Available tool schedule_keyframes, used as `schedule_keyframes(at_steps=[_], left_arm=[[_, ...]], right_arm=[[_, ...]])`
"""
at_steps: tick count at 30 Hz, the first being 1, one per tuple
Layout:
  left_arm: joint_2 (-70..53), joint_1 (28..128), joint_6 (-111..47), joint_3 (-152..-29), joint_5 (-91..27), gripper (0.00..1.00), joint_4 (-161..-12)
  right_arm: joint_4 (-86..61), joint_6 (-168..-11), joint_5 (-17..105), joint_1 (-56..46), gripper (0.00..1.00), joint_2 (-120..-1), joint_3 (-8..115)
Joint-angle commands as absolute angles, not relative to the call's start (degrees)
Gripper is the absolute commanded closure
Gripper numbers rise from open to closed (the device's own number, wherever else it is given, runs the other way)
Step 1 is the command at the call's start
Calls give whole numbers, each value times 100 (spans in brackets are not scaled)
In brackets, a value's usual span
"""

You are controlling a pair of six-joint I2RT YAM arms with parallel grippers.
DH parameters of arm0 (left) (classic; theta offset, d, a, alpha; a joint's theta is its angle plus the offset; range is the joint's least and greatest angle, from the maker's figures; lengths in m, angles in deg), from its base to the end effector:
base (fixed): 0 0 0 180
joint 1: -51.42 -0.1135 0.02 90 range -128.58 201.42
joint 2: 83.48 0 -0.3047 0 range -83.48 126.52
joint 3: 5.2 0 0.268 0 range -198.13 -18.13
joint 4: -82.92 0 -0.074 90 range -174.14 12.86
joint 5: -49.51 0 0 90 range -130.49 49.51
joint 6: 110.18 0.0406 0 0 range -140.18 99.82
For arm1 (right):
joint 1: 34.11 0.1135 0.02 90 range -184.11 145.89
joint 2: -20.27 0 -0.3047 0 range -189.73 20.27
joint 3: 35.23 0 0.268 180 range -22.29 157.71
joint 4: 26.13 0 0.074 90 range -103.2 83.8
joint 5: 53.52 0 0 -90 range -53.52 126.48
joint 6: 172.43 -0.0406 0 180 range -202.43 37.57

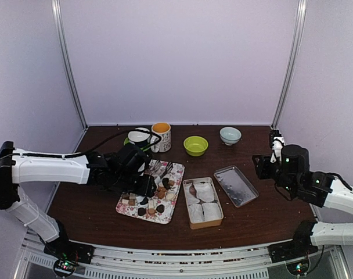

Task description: Pack the chocolate

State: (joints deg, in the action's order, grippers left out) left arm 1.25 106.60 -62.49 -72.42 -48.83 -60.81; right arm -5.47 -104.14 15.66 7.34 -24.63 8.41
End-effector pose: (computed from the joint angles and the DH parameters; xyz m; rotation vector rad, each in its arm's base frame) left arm 0.1847 -0.2553 0.2442 0.2274 2.5631 -0.5088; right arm 0.1414 0.1057 0.2809 -0.0949 1.9437 0.3810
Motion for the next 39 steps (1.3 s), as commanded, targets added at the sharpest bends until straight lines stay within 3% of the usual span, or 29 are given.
schedule_keyframes(at_steps=[1, 5, 6, 9, 12, 18, 25, 33, 39], left_arm=[[-278, 10661, -6078, -7404, -5086, 54, -5647], [-483, 10661, -5922, -7471, -5025, 54, -5281], [-483, 10661, -5858, -7527, -4997, 54, -5136], [-424, 10661, -5694, -7674, -4890, 54, -4756], [-456, 10661, -5635, -7636, -4767, 54, -4675], [-649, 10661, -5525, -7562, -4625, 53, -4668], [-776, 10661, -5422, -7469, -4501, 53, -4579], [-672, 10661, -5283, -7447, -4316, 53, -4534], [-418, 10661, -5222, -7571, -4270, 53, -4517]], right_arm=[[-1005, -9954, 1248, 588, 61, -2497, 683], [-1388, -9514, 928, 476, 59, -2433, 520], [-1433, -9441, 794, 441, 54, -2393, 499], [-1553, -9307, 350, 346, 23, -2273, 399], [-1914, -9221, 49, 193, 1, -2159, 166], [-2966, -9137, -138, -428, 0, -2078, -482], [-4185, -8444, 1017, -1272, 0, -2077, -1028], [-5972, -8628, 3116, -2826, 0, -3180, -1380], [-6474, -8329, 3206, -2954, 0, -4054, -1161]])
